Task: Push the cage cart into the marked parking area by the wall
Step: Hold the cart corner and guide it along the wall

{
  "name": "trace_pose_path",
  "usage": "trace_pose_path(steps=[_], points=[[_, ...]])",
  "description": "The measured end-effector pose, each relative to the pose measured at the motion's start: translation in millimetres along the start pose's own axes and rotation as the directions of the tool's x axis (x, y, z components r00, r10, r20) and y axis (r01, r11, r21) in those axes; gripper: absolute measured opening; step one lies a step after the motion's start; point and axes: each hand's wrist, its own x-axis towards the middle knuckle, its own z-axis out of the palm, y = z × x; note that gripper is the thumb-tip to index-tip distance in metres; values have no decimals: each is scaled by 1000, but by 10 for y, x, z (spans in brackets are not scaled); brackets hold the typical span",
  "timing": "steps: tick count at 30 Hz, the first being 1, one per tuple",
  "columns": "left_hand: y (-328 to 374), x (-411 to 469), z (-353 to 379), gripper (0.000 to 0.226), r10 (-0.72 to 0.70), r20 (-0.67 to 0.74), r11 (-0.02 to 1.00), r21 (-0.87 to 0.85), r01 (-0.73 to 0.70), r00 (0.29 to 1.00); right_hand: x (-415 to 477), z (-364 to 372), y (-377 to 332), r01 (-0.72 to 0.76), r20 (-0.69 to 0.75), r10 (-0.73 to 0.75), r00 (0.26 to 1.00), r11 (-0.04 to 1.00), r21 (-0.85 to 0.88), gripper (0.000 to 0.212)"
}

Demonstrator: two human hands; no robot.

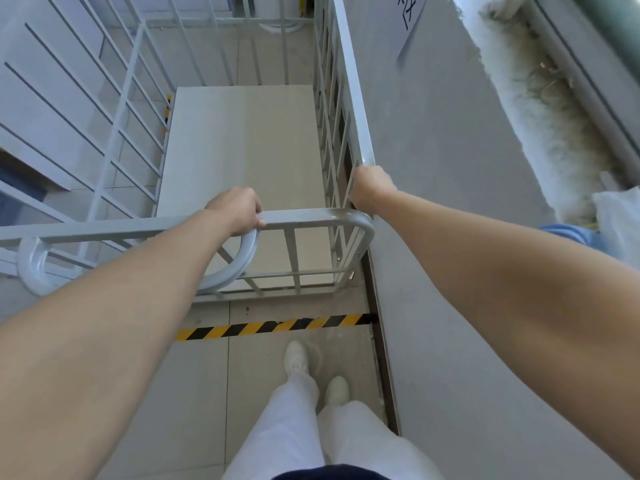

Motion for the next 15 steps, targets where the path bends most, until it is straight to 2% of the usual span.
trace_pose_path(steps=[5, 10, 15], points=[[-95, -79, 28, 19, -39, -16, 999, -25, 39, 999, 22, 52, -92, 53, -7, -53, 999, 999, -6, 9], [-150, -69, 19, 19, -56, -9, 997, -46, 56, 998, 32, 75, -143, 68, 7, -68, 998, 997, -27, 29], [-114, -13, -58, 22, -62, 69, 998, -8, 62, 996, 88, 37, -100, 77, 56, -75, 996, 997, -22, 26]])
